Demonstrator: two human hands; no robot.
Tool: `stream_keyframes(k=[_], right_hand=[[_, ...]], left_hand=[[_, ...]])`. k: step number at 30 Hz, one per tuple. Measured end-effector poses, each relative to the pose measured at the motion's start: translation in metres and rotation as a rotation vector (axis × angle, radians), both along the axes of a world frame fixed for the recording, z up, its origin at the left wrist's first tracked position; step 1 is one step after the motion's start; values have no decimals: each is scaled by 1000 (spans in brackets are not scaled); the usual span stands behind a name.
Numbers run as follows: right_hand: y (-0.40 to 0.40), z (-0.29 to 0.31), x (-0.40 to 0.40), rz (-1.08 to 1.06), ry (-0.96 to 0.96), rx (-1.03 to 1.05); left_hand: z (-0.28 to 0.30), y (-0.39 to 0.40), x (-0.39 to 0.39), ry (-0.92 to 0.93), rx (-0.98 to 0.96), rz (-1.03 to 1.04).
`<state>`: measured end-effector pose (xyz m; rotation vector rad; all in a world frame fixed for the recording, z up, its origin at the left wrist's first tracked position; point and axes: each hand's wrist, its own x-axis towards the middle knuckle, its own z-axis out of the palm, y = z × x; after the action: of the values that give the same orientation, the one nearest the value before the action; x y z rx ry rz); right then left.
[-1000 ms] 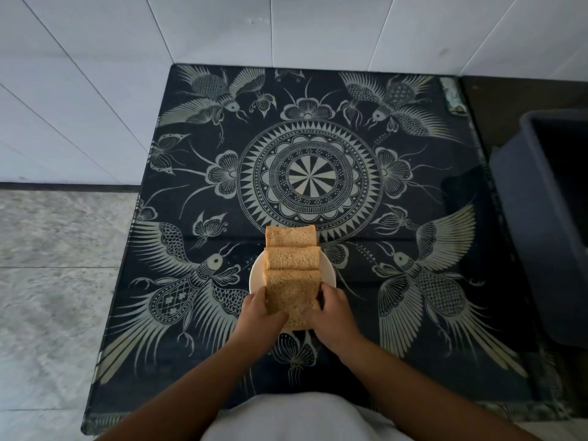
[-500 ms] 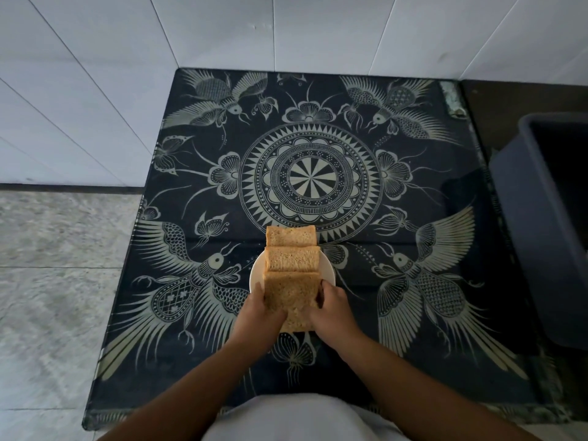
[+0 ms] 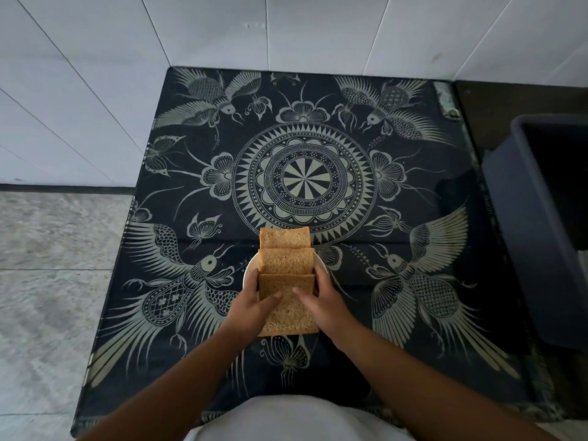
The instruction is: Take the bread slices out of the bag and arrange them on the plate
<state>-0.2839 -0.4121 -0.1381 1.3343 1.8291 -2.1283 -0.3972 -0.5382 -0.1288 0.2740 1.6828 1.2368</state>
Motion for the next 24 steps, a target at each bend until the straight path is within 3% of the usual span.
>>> stream_keyframes(k=[6, 11, 20, 22, 24], right_hand=[[0, -2, 1, -13, 14, 22], [-11, -3, 4, -159, -41, 30], [-17, 2, 6, -1, -141, 124], [-25, 11, 11, 45, -169, 234], [-21, 9, 15, 85, -171, 299]], left_hand=[[-3, -2, -3, -48, 81, -27], [-2, -7, 11, -103, 135, 124], [3, -14, 14, -87, 69, 26], [10, -28, 13, 25, -5, -47], [4, -32, 5, 267, -217, -167]])
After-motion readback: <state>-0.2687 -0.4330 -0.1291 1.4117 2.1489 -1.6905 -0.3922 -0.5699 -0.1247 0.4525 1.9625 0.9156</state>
